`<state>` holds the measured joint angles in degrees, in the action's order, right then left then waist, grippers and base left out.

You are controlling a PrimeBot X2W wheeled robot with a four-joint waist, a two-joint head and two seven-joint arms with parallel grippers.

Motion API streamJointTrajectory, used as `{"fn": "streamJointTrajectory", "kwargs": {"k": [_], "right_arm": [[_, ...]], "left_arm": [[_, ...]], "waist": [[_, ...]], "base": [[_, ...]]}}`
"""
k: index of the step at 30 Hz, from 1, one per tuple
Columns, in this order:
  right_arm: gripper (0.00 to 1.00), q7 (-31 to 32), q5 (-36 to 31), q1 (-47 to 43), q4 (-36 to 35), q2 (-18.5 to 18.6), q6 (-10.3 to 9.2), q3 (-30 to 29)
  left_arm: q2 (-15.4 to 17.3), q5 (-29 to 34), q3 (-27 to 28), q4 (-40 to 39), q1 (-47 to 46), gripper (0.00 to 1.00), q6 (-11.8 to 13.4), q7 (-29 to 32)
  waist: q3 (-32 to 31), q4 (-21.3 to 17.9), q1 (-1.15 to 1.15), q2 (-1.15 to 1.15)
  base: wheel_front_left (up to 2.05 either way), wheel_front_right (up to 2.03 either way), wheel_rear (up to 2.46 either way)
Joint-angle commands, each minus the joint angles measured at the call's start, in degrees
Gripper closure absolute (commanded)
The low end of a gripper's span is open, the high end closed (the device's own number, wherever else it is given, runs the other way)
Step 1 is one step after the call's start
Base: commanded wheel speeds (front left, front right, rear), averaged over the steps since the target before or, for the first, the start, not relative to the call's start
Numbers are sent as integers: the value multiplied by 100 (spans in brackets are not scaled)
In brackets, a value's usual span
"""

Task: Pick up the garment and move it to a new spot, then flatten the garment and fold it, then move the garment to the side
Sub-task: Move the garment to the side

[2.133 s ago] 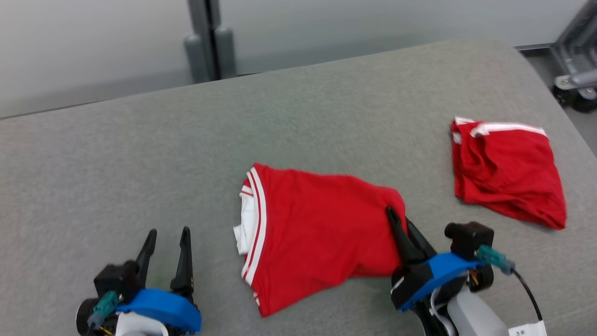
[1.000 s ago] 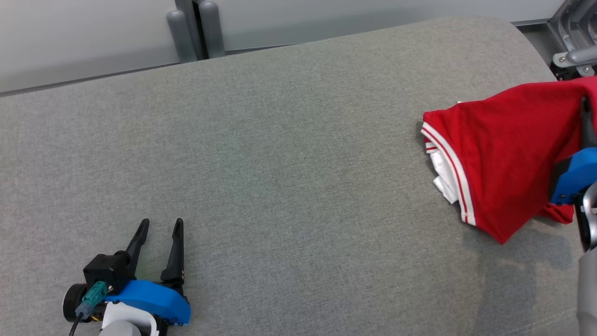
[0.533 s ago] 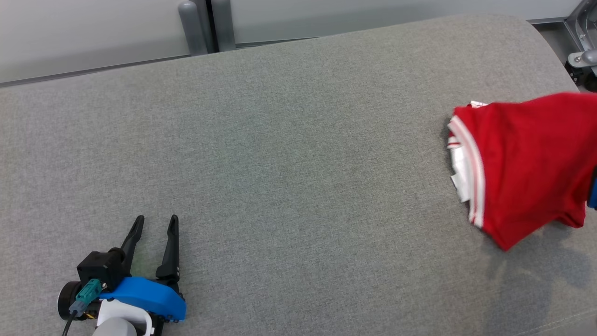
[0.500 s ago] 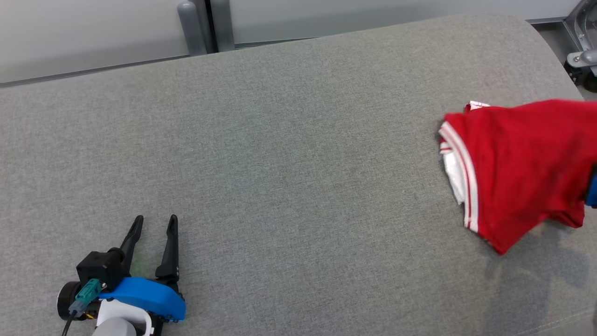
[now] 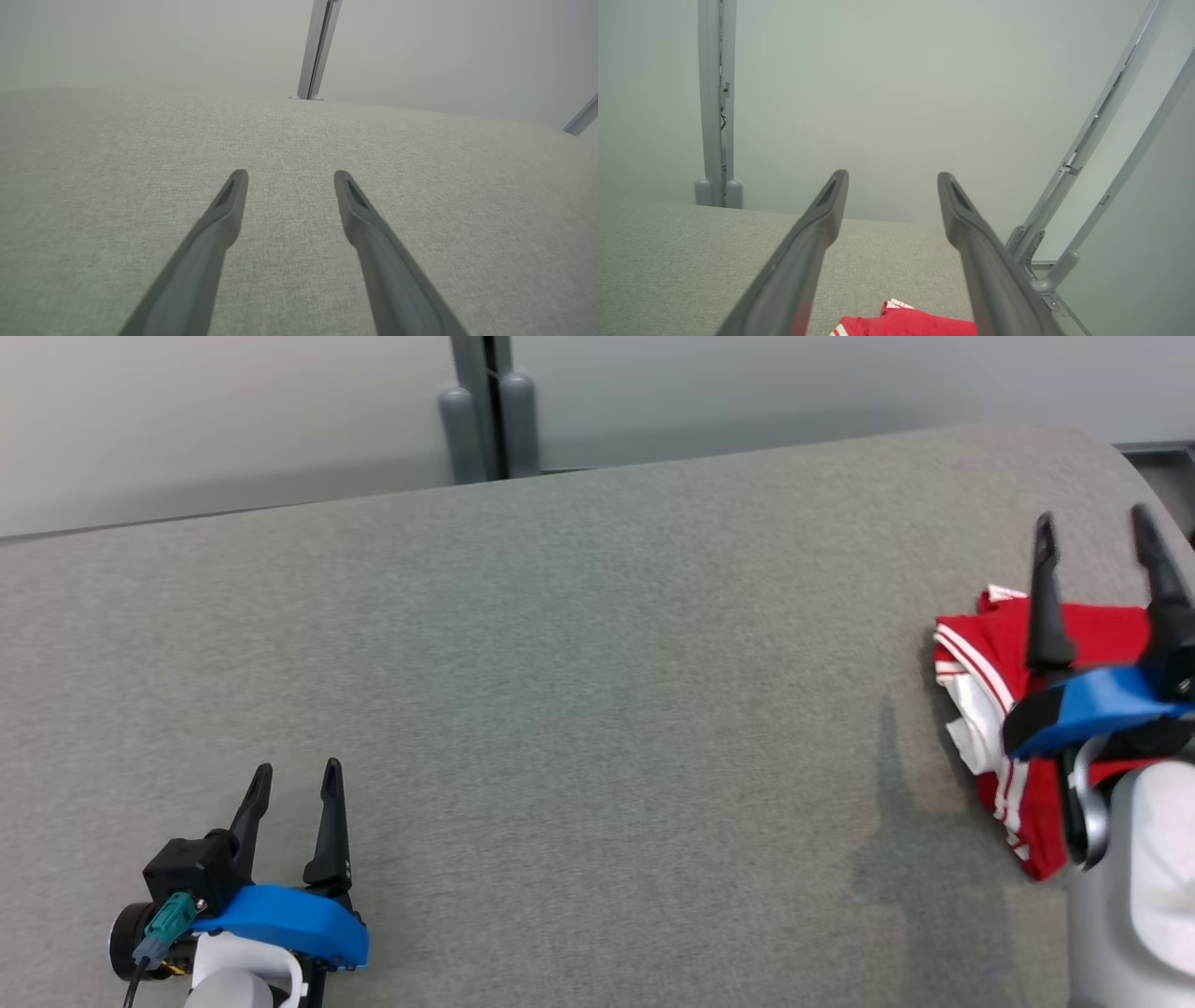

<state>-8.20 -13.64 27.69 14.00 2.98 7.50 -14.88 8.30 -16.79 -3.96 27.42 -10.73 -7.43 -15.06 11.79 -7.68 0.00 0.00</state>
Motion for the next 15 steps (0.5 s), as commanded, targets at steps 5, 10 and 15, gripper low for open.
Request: {"fn": "streamJointTrajectory", "kwargs": {"k": [5,10,15], "right_arm": [[0,-466,744,-486,673,1,-2,363],[0,-670,1066,-838,1274,9,-2,706],[0,-705,1369,-1065,1509,6,-2,876]], "left_arm": [[-159,188,212,70,92,0,-11,-10],[-246,380,301,39,248,0,-11,-10],[-308,536,464,105,396,0,-11,-10]], "waist": [[-262,397,0,0],[-531,697,0,0],[-779,870,0,0]], "base": [[0,0,0],[0,0,0],[0,0,0]]}}
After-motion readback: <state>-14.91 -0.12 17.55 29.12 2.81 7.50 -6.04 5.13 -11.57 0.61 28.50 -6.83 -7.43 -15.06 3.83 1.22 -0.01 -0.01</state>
